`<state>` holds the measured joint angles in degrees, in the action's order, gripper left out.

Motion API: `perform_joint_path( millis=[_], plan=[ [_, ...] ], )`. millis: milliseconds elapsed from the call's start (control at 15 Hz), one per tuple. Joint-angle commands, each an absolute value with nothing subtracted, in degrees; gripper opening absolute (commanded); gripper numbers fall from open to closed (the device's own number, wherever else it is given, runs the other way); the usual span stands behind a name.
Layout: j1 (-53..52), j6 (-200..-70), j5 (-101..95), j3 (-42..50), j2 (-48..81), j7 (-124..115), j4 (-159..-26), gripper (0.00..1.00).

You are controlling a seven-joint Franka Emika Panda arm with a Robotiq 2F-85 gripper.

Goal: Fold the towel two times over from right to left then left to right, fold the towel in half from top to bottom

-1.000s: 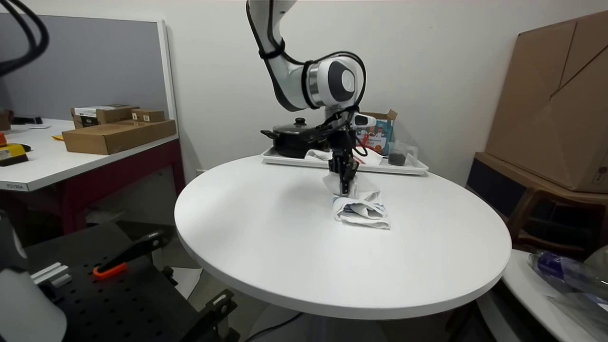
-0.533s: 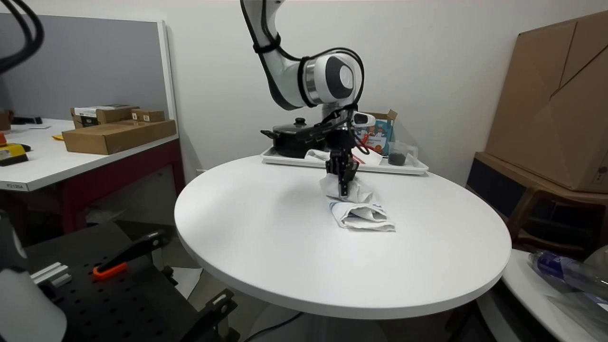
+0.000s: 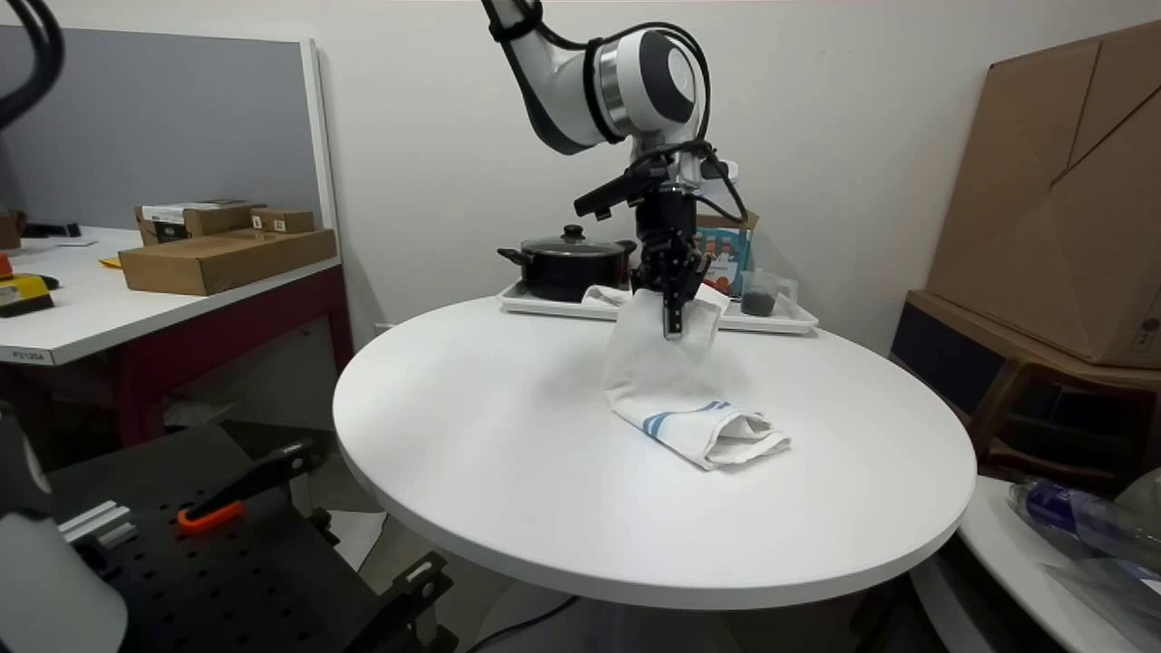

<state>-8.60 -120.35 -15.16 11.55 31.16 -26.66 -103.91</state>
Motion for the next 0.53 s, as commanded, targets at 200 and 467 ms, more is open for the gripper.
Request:
perform_joint_path(
  millis=[200, 467],
  plan=[
    [-6.9, -112.9, -20.1, 10.4, 32.3, -21.7, -99.0, 0.09],
    [-6.3, -110.1, -25.4, 9.5, 34.5, -12.8, -96.1, 0.09]
  ],
)
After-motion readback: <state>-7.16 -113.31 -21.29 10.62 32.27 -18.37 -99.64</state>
